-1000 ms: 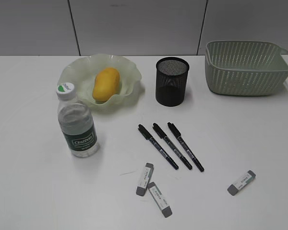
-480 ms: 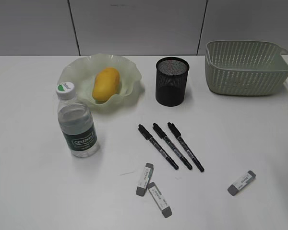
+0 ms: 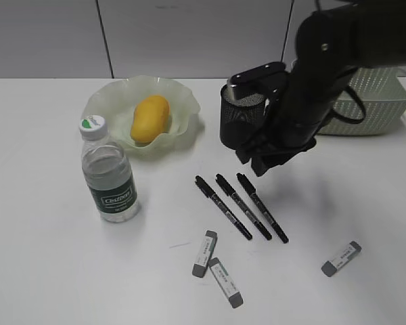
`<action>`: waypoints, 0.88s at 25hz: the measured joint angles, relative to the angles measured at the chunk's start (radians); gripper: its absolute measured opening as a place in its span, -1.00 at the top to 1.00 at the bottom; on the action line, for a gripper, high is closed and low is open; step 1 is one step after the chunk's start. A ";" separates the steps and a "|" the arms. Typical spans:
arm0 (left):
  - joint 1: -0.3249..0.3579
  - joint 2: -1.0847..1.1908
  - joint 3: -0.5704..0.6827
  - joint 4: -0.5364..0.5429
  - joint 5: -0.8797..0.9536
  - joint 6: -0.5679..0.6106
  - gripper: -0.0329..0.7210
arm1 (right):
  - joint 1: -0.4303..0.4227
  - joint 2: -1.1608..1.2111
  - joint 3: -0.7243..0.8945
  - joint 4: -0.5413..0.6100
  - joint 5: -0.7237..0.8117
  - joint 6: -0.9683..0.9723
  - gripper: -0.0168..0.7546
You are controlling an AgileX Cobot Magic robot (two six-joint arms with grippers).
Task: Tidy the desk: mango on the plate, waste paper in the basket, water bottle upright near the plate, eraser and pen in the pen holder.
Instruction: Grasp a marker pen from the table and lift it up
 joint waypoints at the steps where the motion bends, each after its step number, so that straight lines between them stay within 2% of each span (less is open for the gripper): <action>1: 0.000 0.000 0.000 0.000 0.000 0.000 0.04 | 0.003 0.038 -0.037 0.000 0.017 0.005 -0.04; 6: 0.000 0.000 0.000 0.000 0.000 0.000 0.09 | 0.006 0.170 -0.138 0.033 0.050 0.013 -0.04; 16: 0.000 0.000 0.000 0.000 -0.001 0.000 0.19 | 0.007 0.240 -0.152 0.040 0.045 0.013 0.00; 18: 0.000 0.000 0.000 0.000 -0.001 0.000 0.21 | 0.007 0.242 -0.155 0.039 0.045 0.013 0.15; 20: 0.000 0.000 0.000 0.000 -0.001 0.000 0.22 | 0.007 0.242 -0.155 0.039 0.045 0.014 0.52; 21: 0.000 0.000 0.000 0.000 -0.001 0.000 0.22 | 0.007 0.240 -0.155 0.038 0.045 0.015 0.62; 22: 0.000 0.000 0.000 0.000 -0.001 0.000 0.23 | 0.007 0.234 -0.155 0.038 0.047 0.016 0.60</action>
